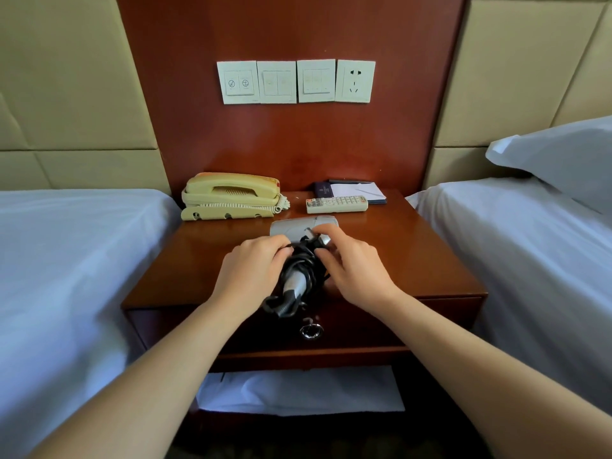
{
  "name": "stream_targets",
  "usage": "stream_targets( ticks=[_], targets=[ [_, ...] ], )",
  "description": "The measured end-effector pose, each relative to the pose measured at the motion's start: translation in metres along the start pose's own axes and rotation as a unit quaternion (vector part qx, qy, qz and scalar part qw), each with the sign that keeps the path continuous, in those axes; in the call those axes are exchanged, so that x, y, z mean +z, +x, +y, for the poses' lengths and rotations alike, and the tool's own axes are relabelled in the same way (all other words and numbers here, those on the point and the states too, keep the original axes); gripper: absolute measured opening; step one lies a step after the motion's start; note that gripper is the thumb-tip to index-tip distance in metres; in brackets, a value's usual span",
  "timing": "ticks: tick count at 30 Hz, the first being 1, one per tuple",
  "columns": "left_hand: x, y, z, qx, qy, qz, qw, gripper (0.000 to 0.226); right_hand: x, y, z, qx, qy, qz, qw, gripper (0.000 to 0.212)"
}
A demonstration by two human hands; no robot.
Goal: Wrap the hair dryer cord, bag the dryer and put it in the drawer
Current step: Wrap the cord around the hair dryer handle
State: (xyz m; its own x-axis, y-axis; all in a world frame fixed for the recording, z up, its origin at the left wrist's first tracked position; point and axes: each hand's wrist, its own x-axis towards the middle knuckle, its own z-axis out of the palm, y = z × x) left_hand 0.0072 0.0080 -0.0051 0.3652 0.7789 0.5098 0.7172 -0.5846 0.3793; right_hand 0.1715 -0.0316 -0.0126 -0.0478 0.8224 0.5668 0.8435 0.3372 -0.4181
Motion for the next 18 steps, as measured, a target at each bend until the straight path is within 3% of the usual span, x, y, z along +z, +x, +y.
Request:
stream_targets(
  ticks=[7,12,15,18],
  targets=[
    [0.0,0.002,-0.002,0.035,-0.039,0.061,0.997,0.031,-0.016,0.01,-0.005,-0.047,-0.032,-0.044,0.997,0.042],
    [0.0,0.005,-0.005,0.06,-0.067,0.091,0.992,0.036,-0.032,0.019,-0.011,-0.098,-0.076,-0.144,0.982,0.039],
    [0.001,0.006,-0.007,0.065,-0.103,0.077,0.99,0.024,-0.036,0.022,-0.012,-0.097,-0.026,-0.196,0.975,0.038],
    [-0.003,0.01,-0.009,0.055,-0.134,0.053,0.988,0.017,-0.035,0.02,-0.012,-0.109,0.049,-0.186,0.975,0.042]
  ],
)
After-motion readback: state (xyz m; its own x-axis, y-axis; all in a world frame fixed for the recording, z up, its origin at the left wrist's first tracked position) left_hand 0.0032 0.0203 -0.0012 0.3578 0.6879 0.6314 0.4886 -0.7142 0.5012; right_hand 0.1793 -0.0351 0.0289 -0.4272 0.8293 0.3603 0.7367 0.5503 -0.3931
